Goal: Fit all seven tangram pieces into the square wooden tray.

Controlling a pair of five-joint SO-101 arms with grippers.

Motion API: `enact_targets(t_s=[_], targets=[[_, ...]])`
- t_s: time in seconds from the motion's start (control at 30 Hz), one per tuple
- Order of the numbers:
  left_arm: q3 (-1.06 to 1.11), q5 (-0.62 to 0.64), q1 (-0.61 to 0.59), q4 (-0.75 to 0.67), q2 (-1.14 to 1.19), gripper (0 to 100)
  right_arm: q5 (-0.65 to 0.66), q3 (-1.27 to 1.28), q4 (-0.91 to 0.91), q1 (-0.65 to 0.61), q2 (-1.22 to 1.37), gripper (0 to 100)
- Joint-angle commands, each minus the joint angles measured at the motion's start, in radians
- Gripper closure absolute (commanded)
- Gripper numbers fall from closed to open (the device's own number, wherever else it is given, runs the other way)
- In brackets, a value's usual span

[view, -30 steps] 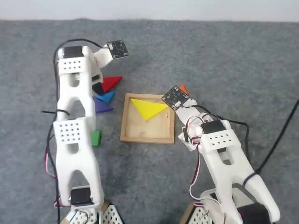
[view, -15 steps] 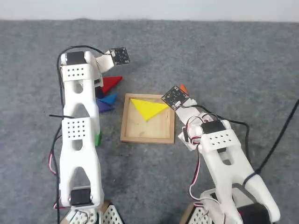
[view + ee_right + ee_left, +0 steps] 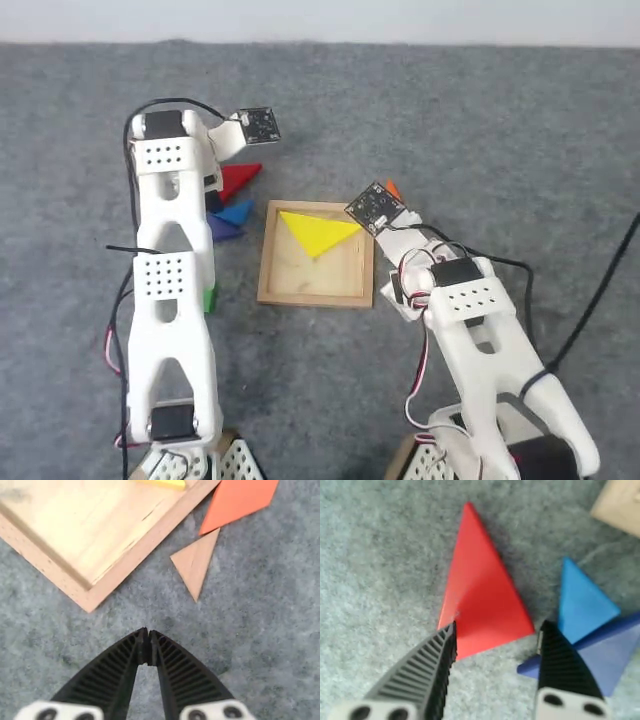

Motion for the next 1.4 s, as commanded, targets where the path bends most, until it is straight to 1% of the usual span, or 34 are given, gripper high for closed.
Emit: enact_targets(t_s=[0.0, 0.1, 0.2, 0.37, 0.47, 0.53, 0.63, 0.7, 0.77, 0.87, 0.93, 0.97, 1.07, 1.13, 1.17, 1.27, 1.3, 1.37], targets=[[0.005, 0.026, -0.026, 0.035, 0.031, 78, -0.008, -0.003, -0.016, 0.008, -0.047, 99.0], [0.005, 0.08, -0.025, 0.035, 0.031, 81, -0.008, -0.003, -0.016, 0.008, -0.047, 99.0], [-0.001, 0.173, -0.029, 0.035, 0.023, 82, -0.008, -0.003, -0.016, 0.008, -0.047, 99.0], [0.054, 0.52, -0.029, 0.037, -0.084, 82, -0.008, -0.003, -0.016, 0.008, -0.047, 99.0], [0.22, 0.677, -0.031, 0.037, -0.192, 82, -0.008, -0.003, -0.015, 0.008, -0.047, 99.0], [0.387, 0.77, -0.031, 0.035, -0.285, 82, -0.008, -0.003, -0.015, 0.008, -0.047, 99.0], [0.648, 0.948, -0.032, 0.034, -0.443, 82, -0.009, -0.003, -0.013, 0.008, -0.047, 99.0], [0.786, 1.051, -0.058, 0.031, -0.549, 82, -0.009, -0.003, -0.012, 0.008, -0.047, 99.0], [0.883, 1.109, -0.094, 0.029, -0.647, 82, -0.009, -0.003, -0.012, 0.008, -0.047, 99.0], [0.983, 1.12, -0.138, 0.026, -0.772, 82, -0.009, -0.003, -0.01, 0.008, -0.047, 99.0], [1.026, 1.126, -0.15, -0.012, -0.838, 82, -0.009, -0.003, -0.01, 0.008, -0.047, 99.0], [1.04, 1.154, -0.152, -0.04, -0.859, 82, -0.014, -0.003, -0.01, 0.008, -0.047, 99.0], [1.053, 1.3, -0.147, -0.091, -0.896, 82, -0.032, -0.003, -0.015, 0.008, -0.048, 99.0], [1.053, 1.43, -0.127, -0.146, -0.902, 82, -0.032, -0.003, -0.015, 0.008, -0.048, 99.0], [1.053, 1.516, -0.115, -0.166, -0.902, 82, -0.034, -0.003, -0.015, 0.008, -0.048, 99.0], [1.053, 1.844, -0.068, -0.189, -0.895, 81, -0.034, -0.003, -0.015, 0.008, -0.048, 99.0], [1.044, 1.944, -0.044, -0.192, -0.891, 79, -0.034, -0.003, -0.015, 0.008, -0.048, 99.0], [1.007, 2.064, 0.011, -0.181, -0.878, 73, -0.032, -0.003, -0.015, 0.008, -0.048, 99.0]])
